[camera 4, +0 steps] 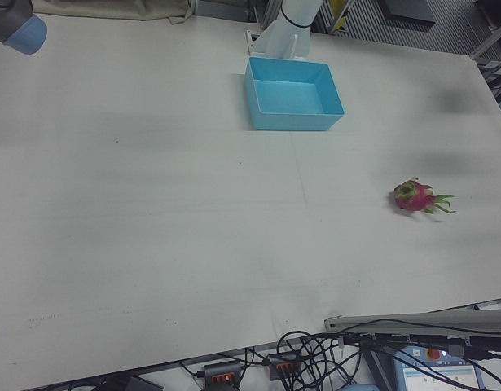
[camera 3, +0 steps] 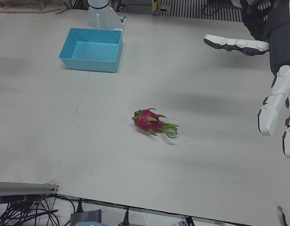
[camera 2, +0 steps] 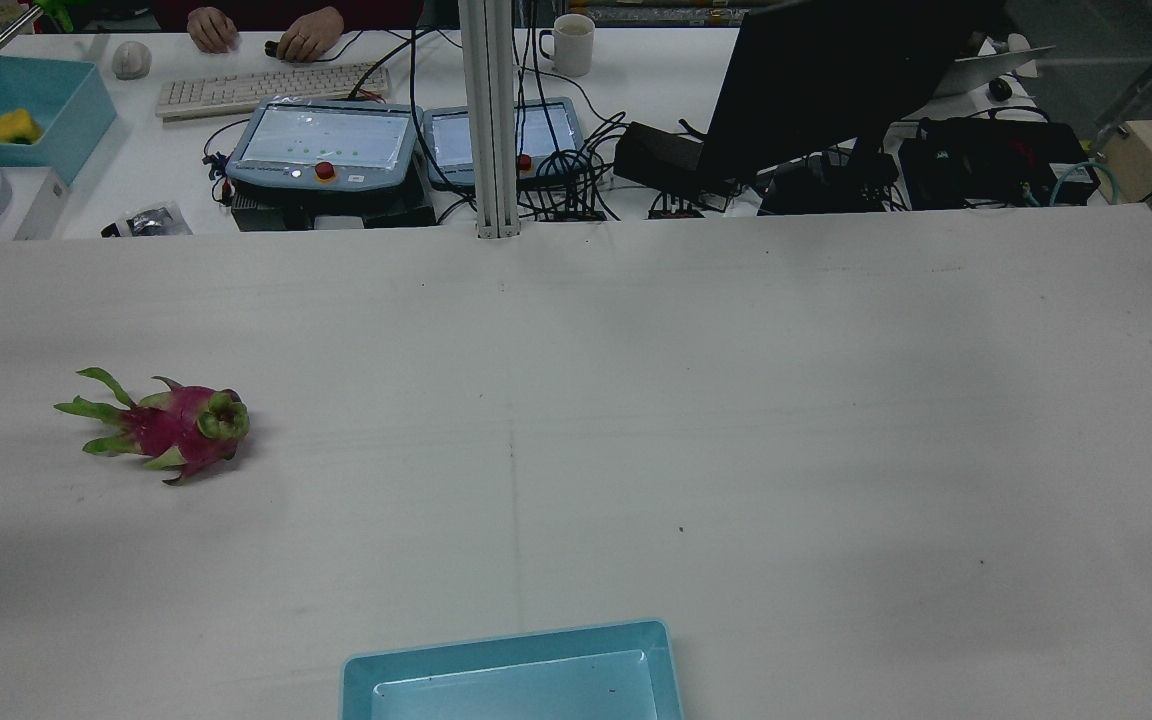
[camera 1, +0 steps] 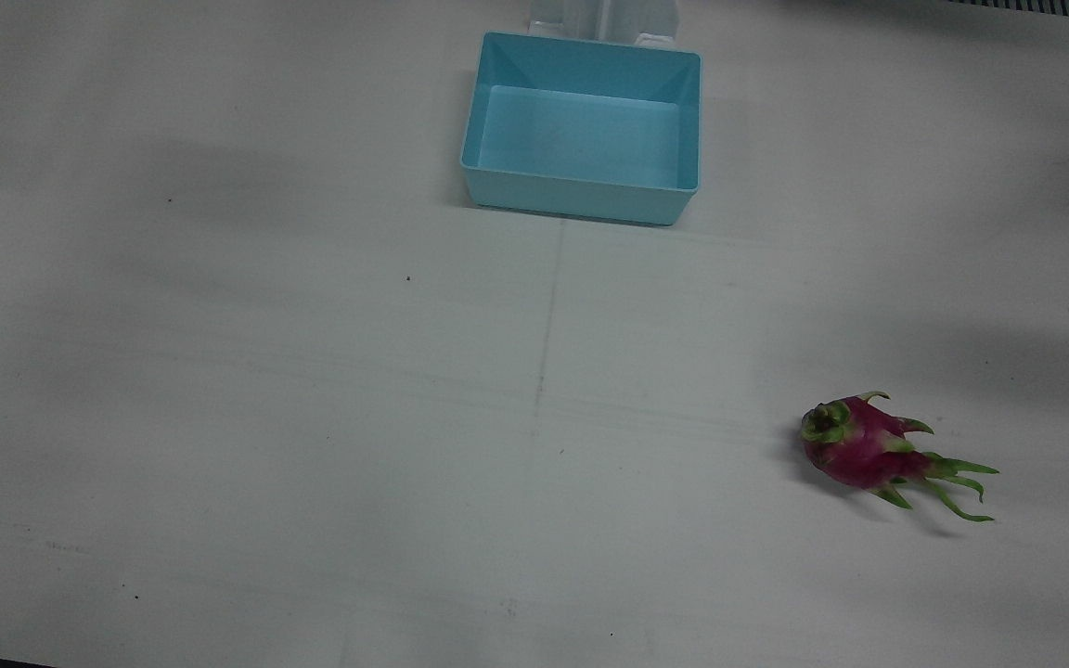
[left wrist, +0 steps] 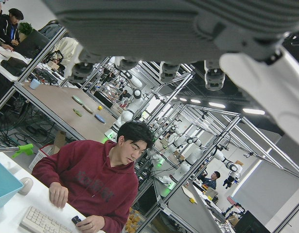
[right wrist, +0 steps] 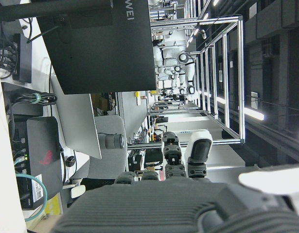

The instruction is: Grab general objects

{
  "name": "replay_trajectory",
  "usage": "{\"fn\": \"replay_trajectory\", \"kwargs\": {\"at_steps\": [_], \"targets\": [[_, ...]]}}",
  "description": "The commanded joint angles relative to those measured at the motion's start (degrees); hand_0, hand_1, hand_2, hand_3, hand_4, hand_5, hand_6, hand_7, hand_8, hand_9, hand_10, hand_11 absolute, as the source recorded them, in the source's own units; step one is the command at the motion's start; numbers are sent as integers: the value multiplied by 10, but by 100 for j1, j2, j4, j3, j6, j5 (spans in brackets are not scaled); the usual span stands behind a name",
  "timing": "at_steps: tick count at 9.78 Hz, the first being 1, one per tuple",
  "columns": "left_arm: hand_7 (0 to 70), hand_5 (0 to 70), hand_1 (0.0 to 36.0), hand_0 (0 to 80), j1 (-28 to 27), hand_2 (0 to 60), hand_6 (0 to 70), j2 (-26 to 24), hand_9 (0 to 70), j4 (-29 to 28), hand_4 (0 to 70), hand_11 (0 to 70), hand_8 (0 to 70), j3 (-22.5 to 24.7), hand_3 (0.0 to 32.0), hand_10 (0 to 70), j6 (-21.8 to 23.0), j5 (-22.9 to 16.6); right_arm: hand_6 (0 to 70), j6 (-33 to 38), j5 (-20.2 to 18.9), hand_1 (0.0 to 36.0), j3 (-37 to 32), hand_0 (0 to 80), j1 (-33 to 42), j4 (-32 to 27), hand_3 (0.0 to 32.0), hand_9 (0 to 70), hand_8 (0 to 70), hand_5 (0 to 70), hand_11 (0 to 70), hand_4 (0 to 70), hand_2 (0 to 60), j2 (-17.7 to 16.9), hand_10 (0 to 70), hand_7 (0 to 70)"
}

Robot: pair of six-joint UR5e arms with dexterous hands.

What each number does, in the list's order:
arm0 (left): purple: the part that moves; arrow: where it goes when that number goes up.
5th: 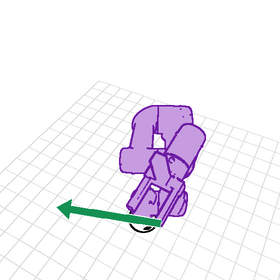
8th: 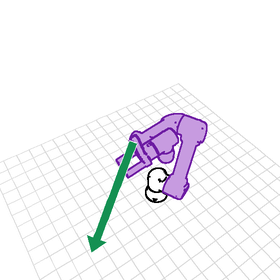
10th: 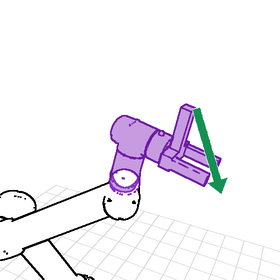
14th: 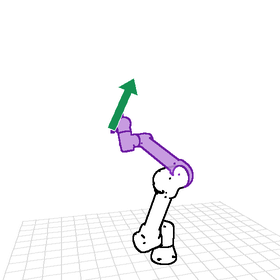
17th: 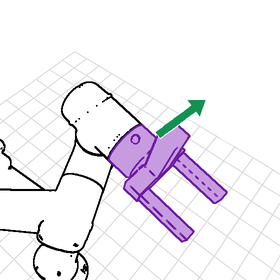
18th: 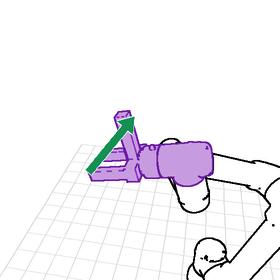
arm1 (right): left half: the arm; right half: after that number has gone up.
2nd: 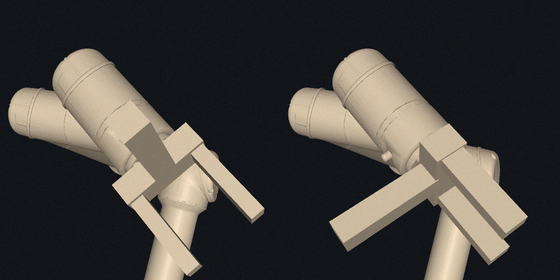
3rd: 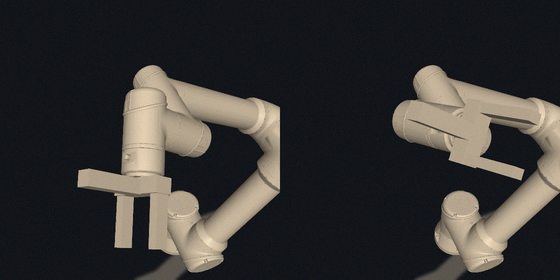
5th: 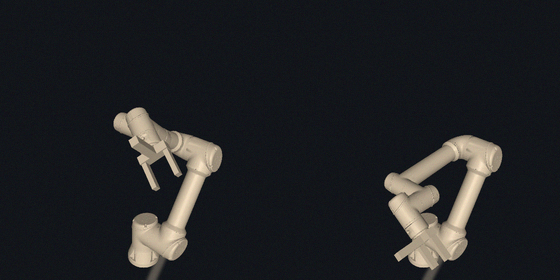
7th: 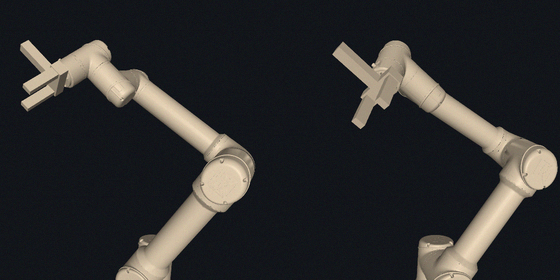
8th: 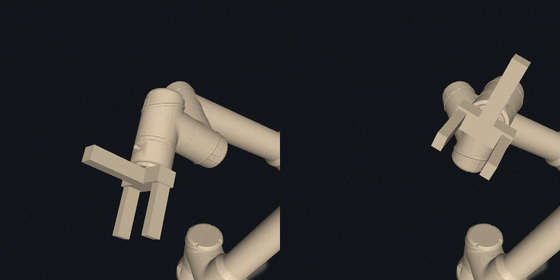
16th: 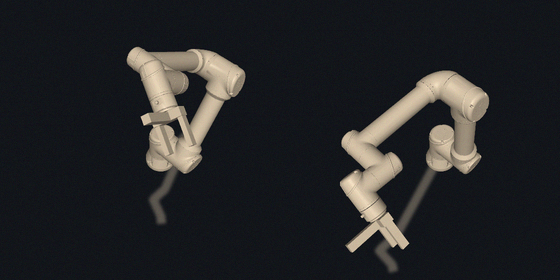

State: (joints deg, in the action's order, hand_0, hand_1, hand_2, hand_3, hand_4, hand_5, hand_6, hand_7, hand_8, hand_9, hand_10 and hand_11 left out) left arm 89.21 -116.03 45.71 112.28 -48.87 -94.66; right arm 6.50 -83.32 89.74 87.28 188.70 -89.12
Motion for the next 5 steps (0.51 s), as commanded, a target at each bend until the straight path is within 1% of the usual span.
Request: {"fn": "replay_trajectory", "kwargs": {"at_steps": [1,2,4,5], "targets": [[119,48,119,511,96,0,0,-201,9,104,0,0,0,-13,256,0,9,36,0,0,0,0,0,0,0,0,0,0,0,0,0,0,0,0,0,0],[123,55,124,515,140,0,0,-192,10,105,0,0,0,-22,258,0,9,36,0,0,0,0,0,0,0,0,0,0,0,0,0,0,0,0,0,0],[121,59,125,514,150,0,0,-393,10,105,0,0,0,-39,266,0,0,36,0,0,-9,0,9,0,8,0,0,0,0,0,0,0,0,0,0,0],[121,64,122,514,141,0,0,-412,10,105,0,0,0,-57,254,0,0,36,0,0,0,0,0,0,0,0,0,0,0,0,0,0,0,0,0,0]]}}
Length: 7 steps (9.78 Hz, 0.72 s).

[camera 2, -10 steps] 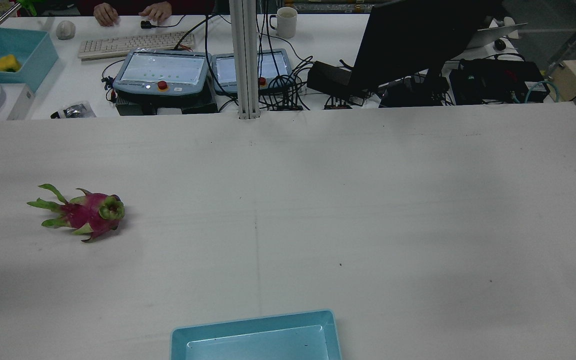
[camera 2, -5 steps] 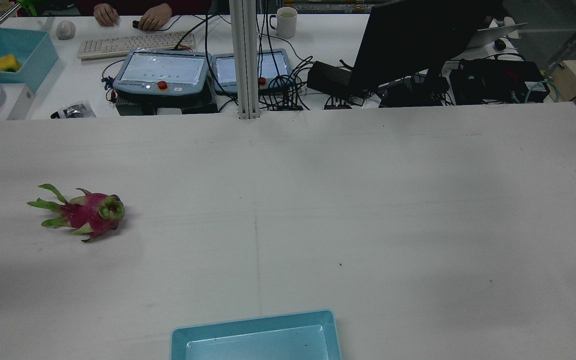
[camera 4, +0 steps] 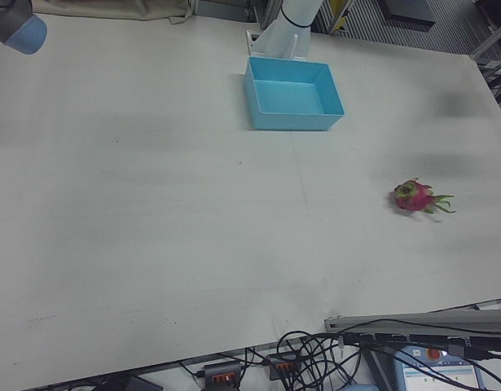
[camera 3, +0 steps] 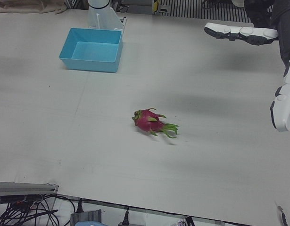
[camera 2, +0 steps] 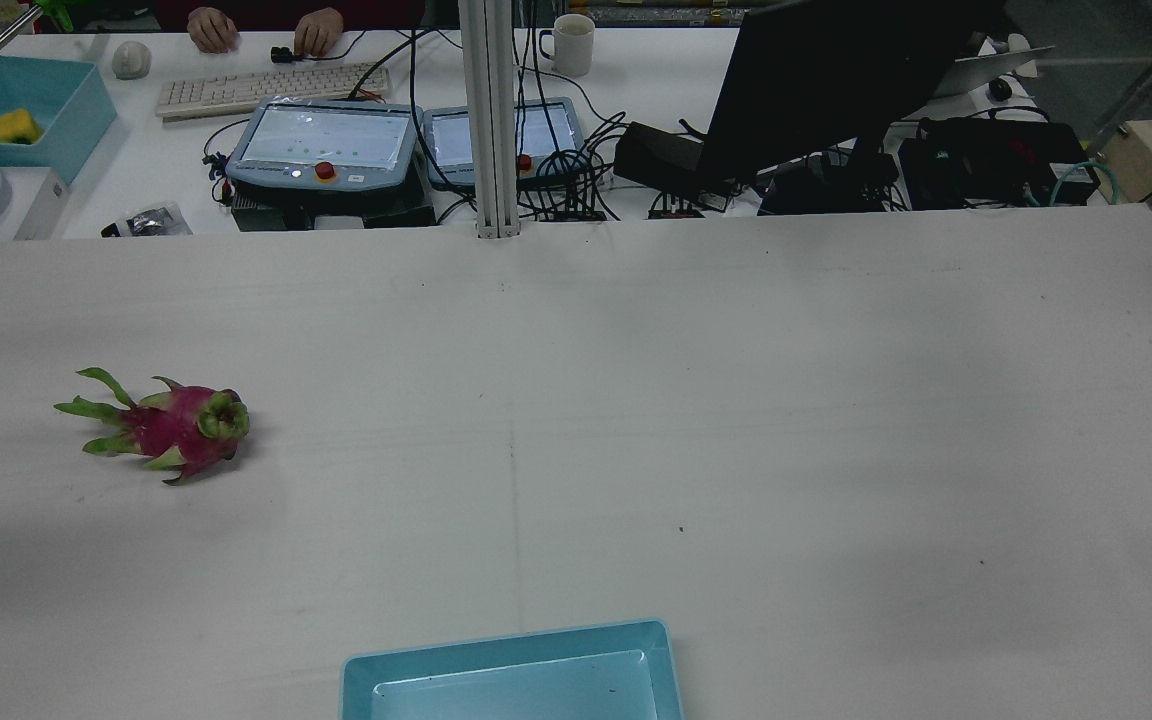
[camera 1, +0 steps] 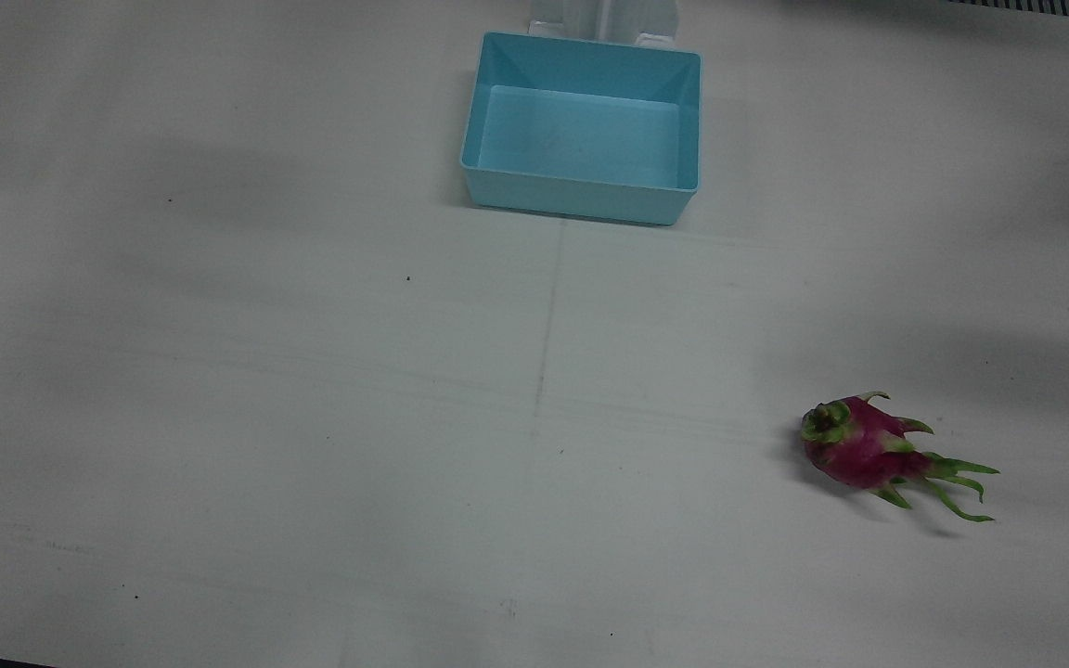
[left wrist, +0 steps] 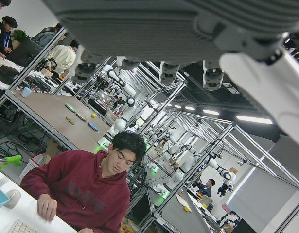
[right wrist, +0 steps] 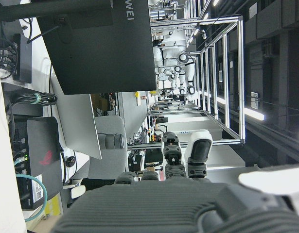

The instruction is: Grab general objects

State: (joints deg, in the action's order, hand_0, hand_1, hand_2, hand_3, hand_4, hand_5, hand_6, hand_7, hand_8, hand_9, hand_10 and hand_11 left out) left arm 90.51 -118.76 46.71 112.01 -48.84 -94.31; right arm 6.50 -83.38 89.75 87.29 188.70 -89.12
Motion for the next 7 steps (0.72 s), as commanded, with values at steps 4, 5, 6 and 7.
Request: {"fn": "replay_trajectory", "kwargs": {"at_steps": [4,5,6,7], "targets": [[126,72,116,510,-7,0,0,-52,11,13,0,0,0,-74,230,0,-12,1,0,0,5,0,-2,0,-2,0,0,0,0,0,0,0,0,0,0,0],[123,67,115,507,19,0,0,-43,10,13,0,0,0,-57,238,0,-3,-17,0,0,-3,0,7,0,-2,0,0,0,0,0,0,0,0,0,0,0],[118,59,112,505,36,0,0,-8,9,13,0,0,0,-57,244,0,-3,-34,0,0,-3,0,7,0,-2,0,0,0,0,0,0,0,0,0,0,0],[112,51,109,502,63,0,0,-60,8,13,0,0,0,-57,246,0,6,-34,0,0,5,0,7,0,-2,0,0,0,0,0,0,0,0,0,0,0]]}}
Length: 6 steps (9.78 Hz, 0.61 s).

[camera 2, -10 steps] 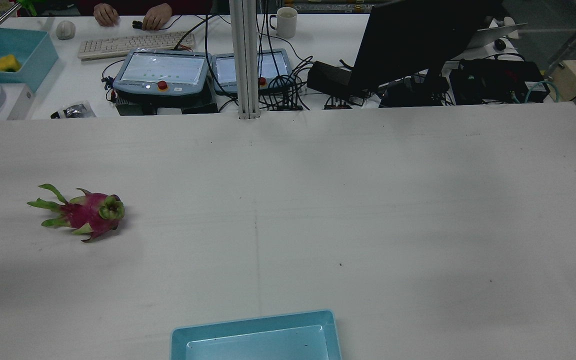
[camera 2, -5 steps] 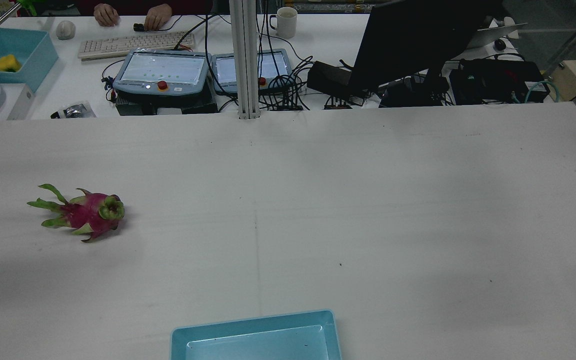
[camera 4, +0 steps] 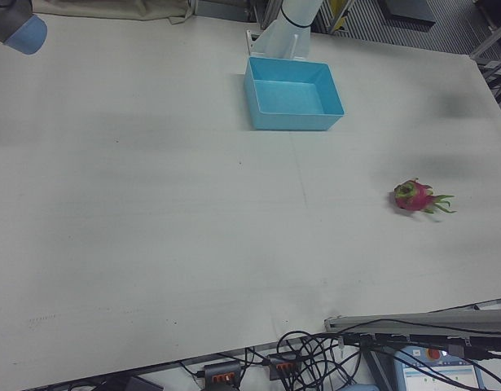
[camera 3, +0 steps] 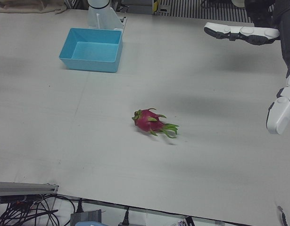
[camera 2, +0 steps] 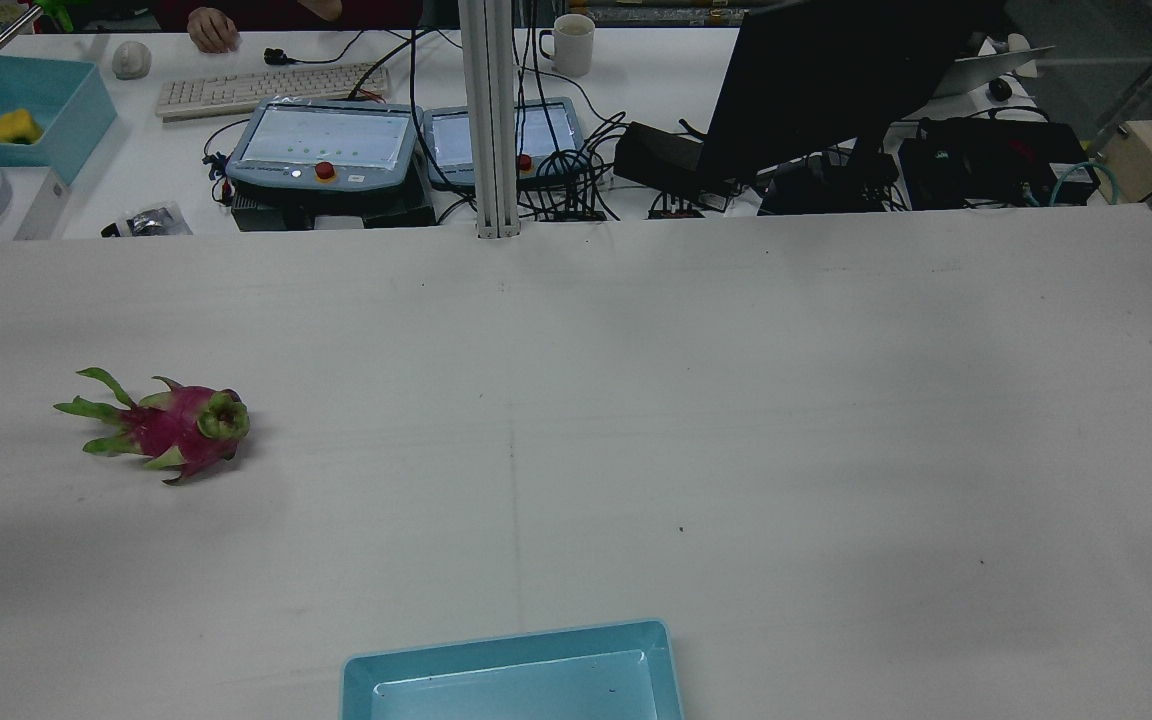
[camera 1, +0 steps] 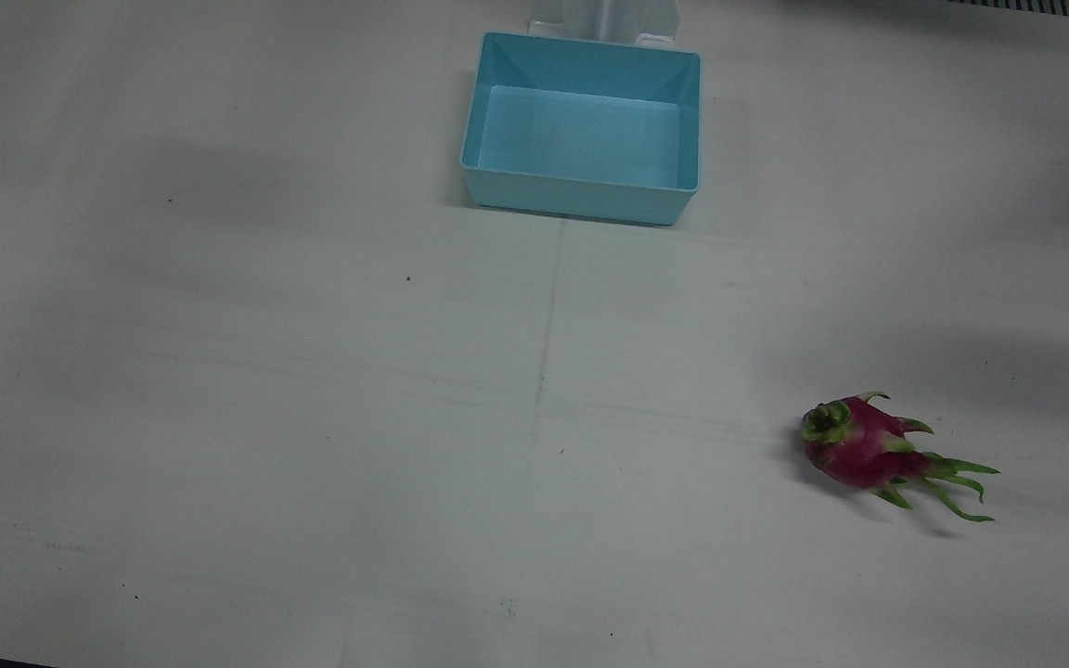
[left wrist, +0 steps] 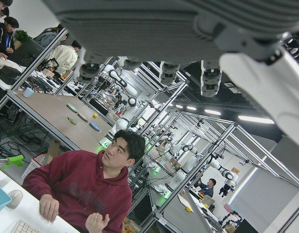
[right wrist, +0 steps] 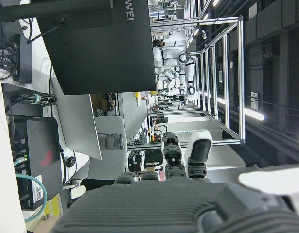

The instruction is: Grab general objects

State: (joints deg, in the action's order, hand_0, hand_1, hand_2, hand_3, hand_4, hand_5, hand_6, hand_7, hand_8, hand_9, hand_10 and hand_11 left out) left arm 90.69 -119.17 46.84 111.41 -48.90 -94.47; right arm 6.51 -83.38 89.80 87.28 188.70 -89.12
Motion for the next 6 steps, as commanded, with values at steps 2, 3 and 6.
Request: {"fn": "replay_trajectory", "kwargs": {"at_steps": [2,3,6], "targets": [[106,42,105,497,80,0,0,-44,7,0,0,0,0,-40,256,0,3,-1,0,0,6,0,2,0,0,0,0,0,0,0,0,0,0,0,0,0],[106,43,104,497,98,0,0,-36,7,-8,0,0,0,-40,250,0,12,-27,0,0,6,0,-6,0,0,0,0,0,0,0,0,0,0,0,0,0],[115,49,103,498,107,0,0,-18,9,-8,0,0,0,-31,222,0,362,-19,0,0,6,0,-6,0,-18,0,0,0,0,0,0,0,0,0,0,0]]}}
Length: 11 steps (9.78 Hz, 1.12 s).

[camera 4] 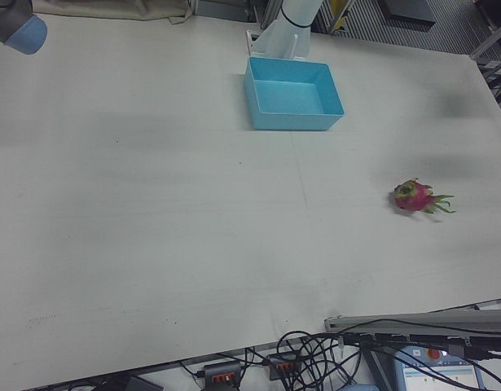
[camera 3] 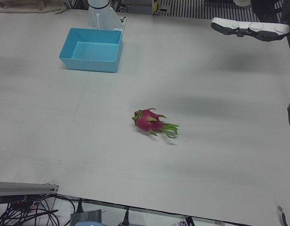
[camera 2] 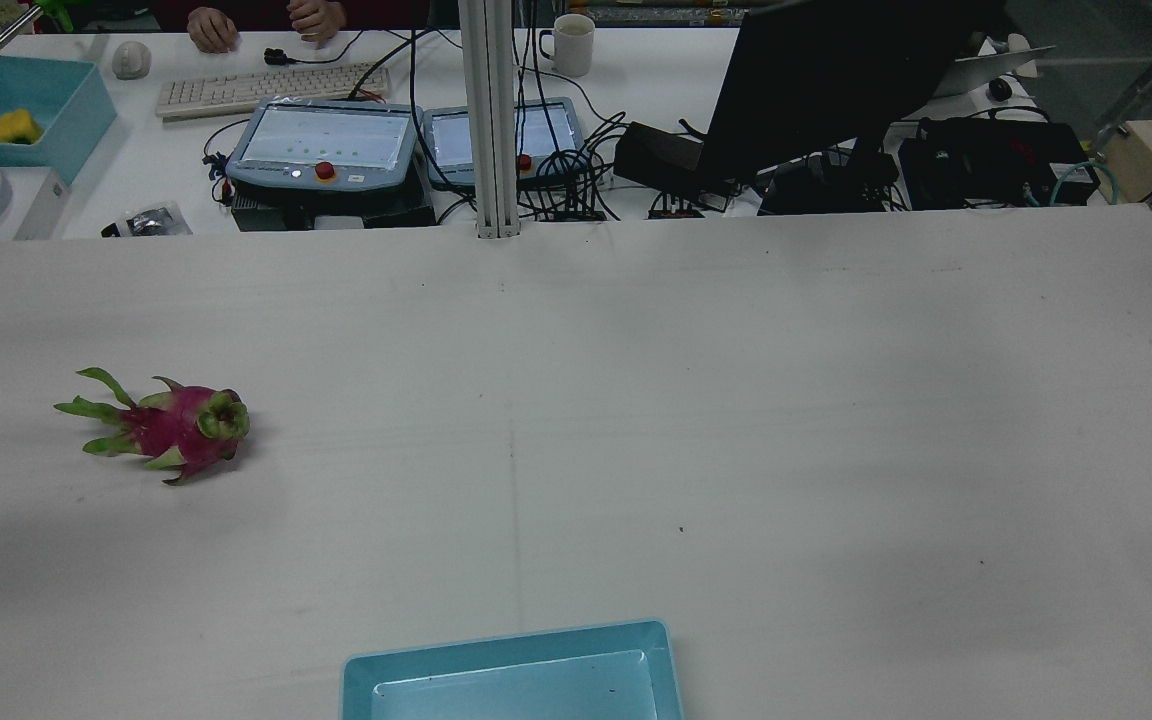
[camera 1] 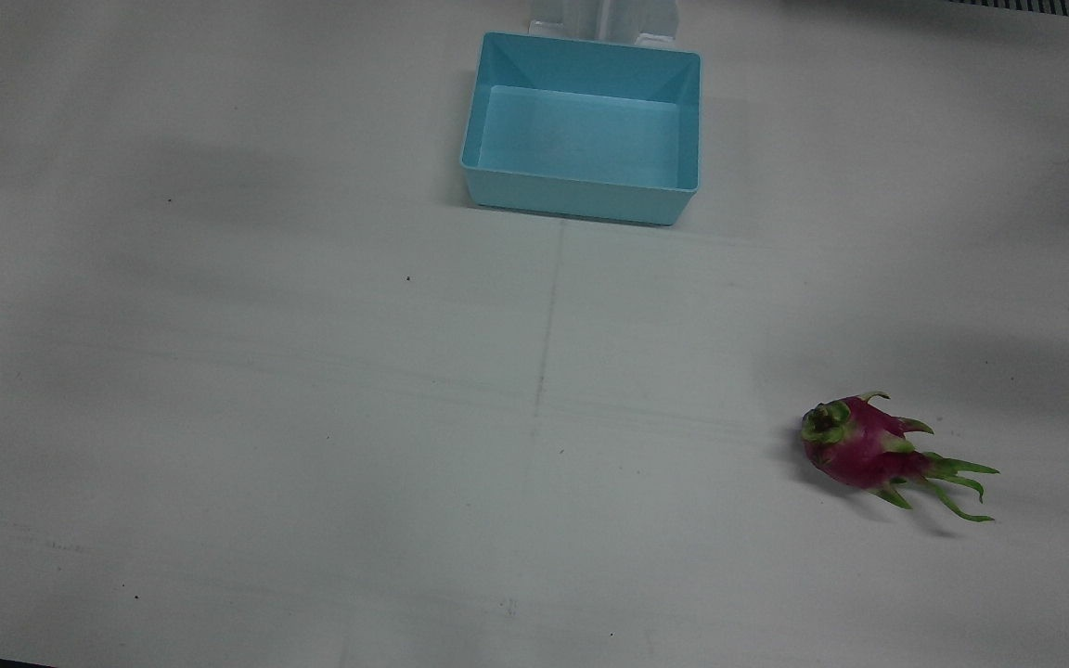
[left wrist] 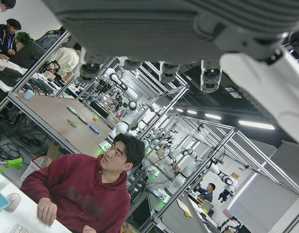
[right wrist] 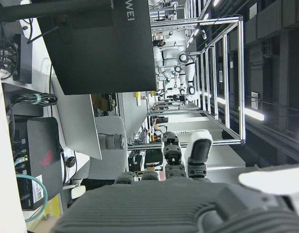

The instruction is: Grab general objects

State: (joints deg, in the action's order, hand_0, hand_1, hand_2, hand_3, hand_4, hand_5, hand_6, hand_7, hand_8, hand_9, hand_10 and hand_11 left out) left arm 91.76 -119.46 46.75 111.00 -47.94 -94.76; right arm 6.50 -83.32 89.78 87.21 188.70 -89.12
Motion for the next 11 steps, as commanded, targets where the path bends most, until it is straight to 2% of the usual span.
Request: {"fn": "replay_trajectory", "kwargs": {"at_steps": [1,3,5,6,7,8,9,10,11], "targets": [[108,45,100,496,0,0,0,1,7,1,0,0,0,36,208,0,285,2,0,0,0,0,-4,0,-11,0,0,0,0,0,0,0,0,0,0,0],[106,36,97,494,-61,0,0,53,7,-78,0,0,0,36,218,0,276,-42,0,0,0,0,-4,0,-11,0,0,0,0,0,0,0,0,0,0,0],[111,44,100,497,-157,0,0,-7,8,-402,0,0,0,297,188,0,250,-567,0,0,0,0,-13,0,-11,0,0,0,0,0,0,0,0,0,0,0],[104,31,104,501,-402,0,0,-95,6,-404,0,0,5,508,190,0,215,-596,0,0,0,0,-4,0,-11,0,0,0,0,0,0,0,0,0,0,0],[96,10,121,519,-726,0,0,-139,5,-412,0,0,7,641,204,0,101,-614,0,0,0,0,-4,0,-11,0,0,0,0,0,0,0,0,0,0,0],[119,0,152,550,-1199,0,0,-139,9,-204,0,0,6,869,288,0,-439,-614,0,0,0,0,-4,0,-11,0,0,0,0,0,0,0,0,0,0,0],[153,0,153,550,-1535,0,0,-148,16,312,0,0,13,1141,264,0,-1254,-509,0,0,0,0,-4,0,-11,0,0,0,0,0,0,0,0,0,0,0],[145,8,146,545,-1747,0,0,-140,15,535,0,0,10,1187,178,0,-1671,-308,0,0,0,0,-4,0,-11,0,0,0,0,0,0,0,0,0,0,0],[131,32,151,552,-1871,0,0,-122,12,676,0,0,1,1170,162,0,-1745,-19,0,0,0,0,-13,0,-11,0,0,0,0,0,0,0,0,0,0,0]]}}
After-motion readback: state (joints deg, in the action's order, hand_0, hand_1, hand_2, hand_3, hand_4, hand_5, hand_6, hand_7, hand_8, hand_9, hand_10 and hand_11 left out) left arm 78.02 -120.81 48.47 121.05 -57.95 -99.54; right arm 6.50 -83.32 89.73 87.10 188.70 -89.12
